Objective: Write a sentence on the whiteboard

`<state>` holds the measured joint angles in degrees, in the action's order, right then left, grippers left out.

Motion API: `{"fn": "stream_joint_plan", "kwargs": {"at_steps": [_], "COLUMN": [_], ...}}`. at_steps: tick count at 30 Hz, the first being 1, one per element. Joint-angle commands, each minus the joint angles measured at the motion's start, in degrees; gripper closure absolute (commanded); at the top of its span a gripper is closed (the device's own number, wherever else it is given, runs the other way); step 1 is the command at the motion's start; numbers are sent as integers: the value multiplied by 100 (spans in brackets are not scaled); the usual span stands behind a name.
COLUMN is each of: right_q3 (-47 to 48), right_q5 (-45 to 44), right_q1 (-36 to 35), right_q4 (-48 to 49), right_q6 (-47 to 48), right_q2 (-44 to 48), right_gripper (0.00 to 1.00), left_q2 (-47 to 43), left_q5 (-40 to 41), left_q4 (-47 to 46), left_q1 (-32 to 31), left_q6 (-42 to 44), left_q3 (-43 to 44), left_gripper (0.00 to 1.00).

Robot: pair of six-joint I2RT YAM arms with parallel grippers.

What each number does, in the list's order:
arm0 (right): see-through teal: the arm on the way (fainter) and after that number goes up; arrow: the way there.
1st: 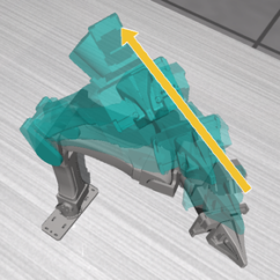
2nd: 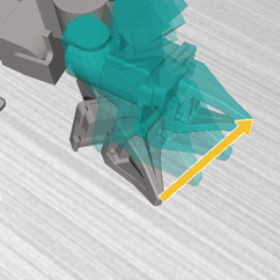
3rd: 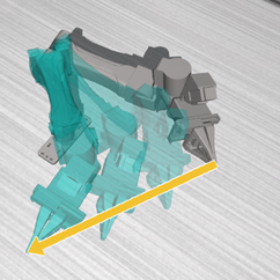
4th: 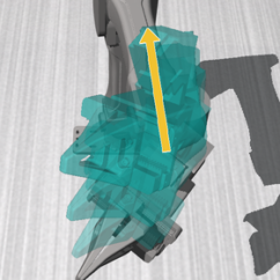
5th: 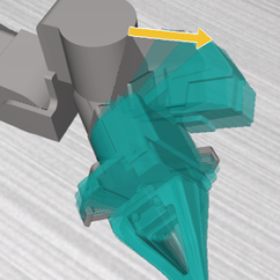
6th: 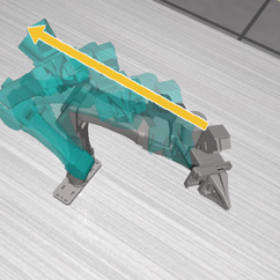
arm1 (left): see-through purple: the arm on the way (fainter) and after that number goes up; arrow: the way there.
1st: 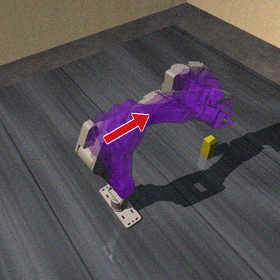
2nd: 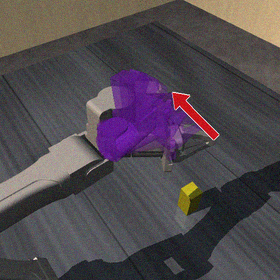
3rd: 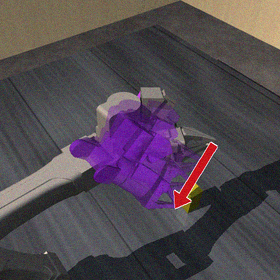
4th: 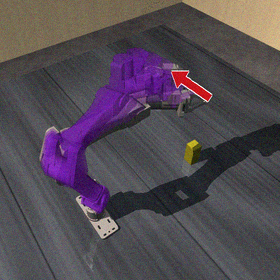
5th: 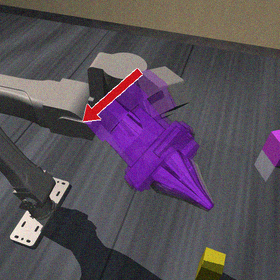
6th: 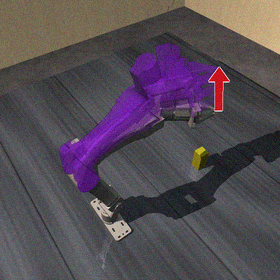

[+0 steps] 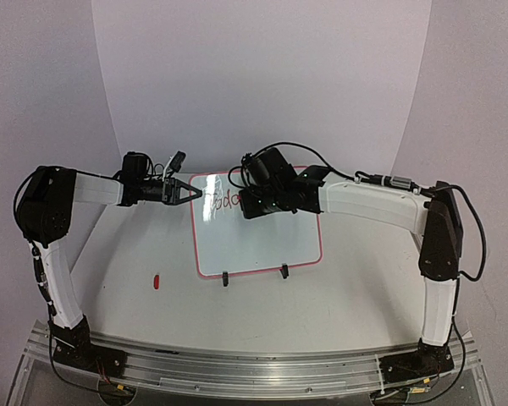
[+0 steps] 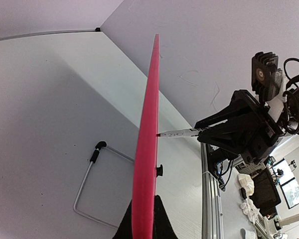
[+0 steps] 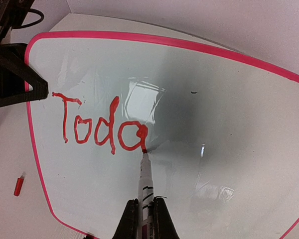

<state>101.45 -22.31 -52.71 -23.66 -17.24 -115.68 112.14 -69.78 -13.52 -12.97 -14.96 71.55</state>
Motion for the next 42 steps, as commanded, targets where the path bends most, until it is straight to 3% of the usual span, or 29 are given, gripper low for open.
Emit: {"fn": "stream_joint_plan", "kwargs": {"at_steps": [1, 16, 20, 26, 36, 42], "right_q3": [-147, 405, 132, -408, -643, -503], "right_q5": [-187, 209, 907, 1060, 138, 166], "right_q1": [96, 80, -19, -261, -174, -26], "right_q4": [-414, -368, 44, 514, 538, 540], "right_q6": [-63, 349, 504, 703, 459, 239], "right_q2": [-12, 82, 578, 1263, 1097, 747], "right_gripper": [100, 100, 100, 100, 100, 100], "left_q2": [-39, -27, -39, 5, -59, -62], "left_q5": [359, 409, 433, 400, 395, 402], "left_q4": [-63, -14, -30, -126, -90, -68], "left_q1": [-73, -70, -72, -68, -69, -66], "left_q6": [556, 603, 582, 461, 519, 538], "left_q3": [-53, -36, -44, -43, -51, -55], "left_gripper": [100, 100, 100, 100, 100, 100]}}
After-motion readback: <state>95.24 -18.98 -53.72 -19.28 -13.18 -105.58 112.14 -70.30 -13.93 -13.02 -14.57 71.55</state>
